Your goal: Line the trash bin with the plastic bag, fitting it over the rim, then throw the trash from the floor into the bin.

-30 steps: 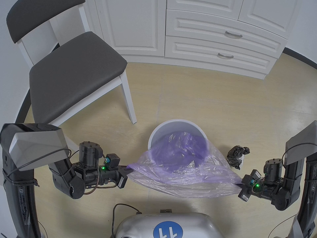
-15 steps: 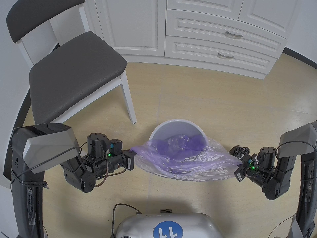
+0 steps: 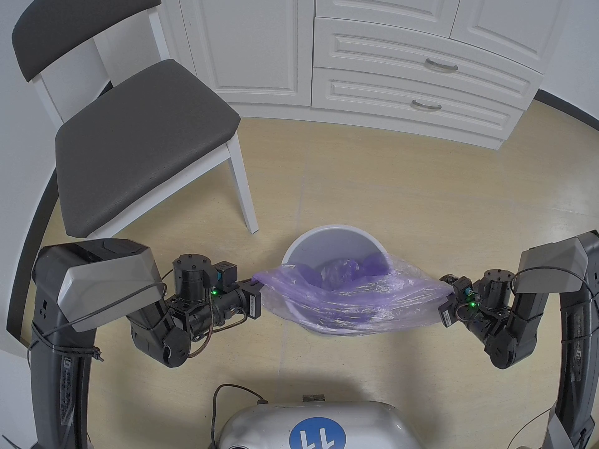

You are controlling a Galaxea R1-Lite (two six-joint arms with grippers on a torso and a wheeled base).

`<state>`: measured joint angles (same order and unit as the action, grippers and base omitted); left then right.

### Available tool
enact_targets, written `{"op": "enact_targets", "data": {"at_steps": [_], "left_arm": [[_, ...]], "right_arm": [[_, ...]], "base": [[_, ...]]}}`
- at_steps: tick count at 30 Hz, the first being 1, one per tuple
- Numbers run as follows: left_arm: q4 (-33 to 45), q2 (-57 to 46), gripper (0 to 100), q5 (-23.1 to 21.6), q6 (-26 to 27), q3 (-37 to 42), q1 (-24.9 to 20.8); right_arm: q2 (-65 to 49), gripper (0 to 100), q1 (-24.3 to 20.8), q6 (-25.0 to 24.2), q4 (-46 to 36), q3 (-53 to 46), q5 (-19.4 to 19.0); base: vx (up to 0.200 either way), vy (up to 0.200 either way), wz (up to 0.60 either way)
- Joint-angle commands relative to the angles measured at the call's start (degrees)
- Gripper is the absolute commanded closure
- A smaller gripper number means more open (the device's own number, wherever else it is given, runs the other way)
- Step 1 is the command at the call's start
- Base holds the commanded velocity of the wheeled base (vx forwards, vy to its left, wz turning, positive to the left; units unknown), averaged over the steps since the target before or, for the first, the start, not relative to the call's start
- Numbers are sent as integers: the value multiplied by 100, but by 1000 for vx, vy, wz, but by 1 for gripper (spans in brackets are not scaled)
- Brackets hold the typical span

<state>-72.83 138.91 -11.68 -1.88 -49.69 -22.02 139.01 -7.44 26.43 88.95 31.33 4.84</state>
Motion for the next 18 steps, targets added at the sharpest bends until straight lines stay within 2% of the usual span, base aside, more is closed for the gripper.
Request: {"op": "enact_targets", "data": {"at_steps": [1, 6, 12, 18], "left_arm": [[67, 39, 100, -1, 65, -6, 92], [278, 4, 100, -186, 355, -23, 409], [278, 13, 100, -230, 364, -23, 417], [216, -57, 100, -238, 355, 12, 400]], "right_arm": [[197, 100, 14, 3, 105, 57, -9], [311, 100, 32, 20, 105, 93, -62], [214, 100, -65, 20, 105, -22, -45], [-260, 100, -425, 20, 105, -523, -53]], "base": [[0, 0, 0], [0, 0, 0], [0, 0, 0], [0, 0, 0]]}}
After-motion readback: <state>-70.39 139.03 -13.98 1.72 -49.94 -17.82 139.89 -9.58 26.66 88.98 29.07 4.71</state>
